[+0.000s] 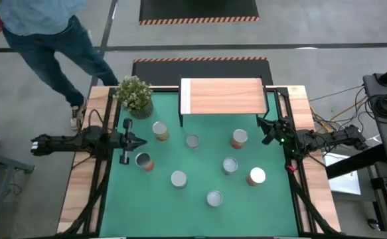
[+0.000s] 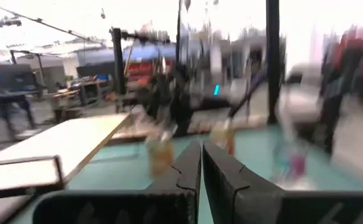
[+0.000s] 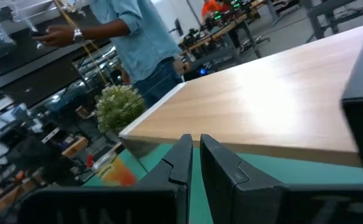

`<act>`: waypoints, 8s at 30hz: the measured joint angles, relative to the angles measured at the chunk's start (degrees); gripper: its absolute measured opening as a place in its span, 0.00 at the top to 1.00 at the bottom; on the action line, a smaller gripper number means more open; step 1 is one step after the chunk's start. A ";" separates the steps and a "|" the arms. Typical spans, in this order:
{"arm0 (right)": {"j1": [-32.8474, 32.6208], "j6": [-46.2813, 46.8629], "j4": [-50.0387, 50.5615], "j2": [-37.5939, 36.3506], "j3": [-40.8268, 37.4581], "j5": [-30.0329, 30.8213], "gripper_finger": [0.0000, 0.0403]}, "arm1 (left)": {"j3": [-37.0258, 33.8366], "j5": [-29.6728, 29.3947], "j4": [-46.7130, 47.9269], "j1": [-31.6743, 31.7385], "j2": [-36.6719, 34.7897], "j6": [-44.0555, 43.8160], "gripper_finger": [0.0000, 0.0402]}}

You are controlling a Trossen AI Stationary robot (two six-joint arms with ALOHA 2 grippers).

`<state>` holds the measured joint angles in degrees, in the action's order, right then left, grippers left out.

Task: Pick and place cans onto a shelf
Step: Put the canned corn on the shelf

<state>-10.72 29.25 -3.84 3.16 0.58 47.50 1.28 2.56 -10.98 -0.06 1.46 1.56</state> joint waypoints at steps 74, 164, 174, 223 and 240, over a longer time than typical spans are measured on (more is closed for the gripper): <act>-2.24 37.19 74.34 70.53 65.43 -34.51 0.89 | -0.02 -6.52 -47.78 -0.10 -0.01 0.73 1.00; 16.25 -8.95 53.13 87.00 99.30 -37.25 0.24 | -0.02 -6.50 -45.83 -0.10 0.43 -2.57 1.00; 26.68 -21.59 58.74 101.34 118.76 -37.63 0.24 | -0.02 -6.41 -45.99 -0.10 0.43 -3.57 1.00; 41.51 -22.83 63.90 113.34 134.12 -44.30 0.10 | -0.02 -6.47 -46.53 -0.10 0.32 -3.58 1.00; 31.08 -24.38 68.26 102.74 130.09 -44.50 0.43 | -0.02 -6.50 -46.95 -0.10 0.30 -3.56 1.00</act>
<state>20.36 4.87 64.42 105.90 130.67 2.99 1.26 -3.95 -57.93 -0.16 1.76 -2.01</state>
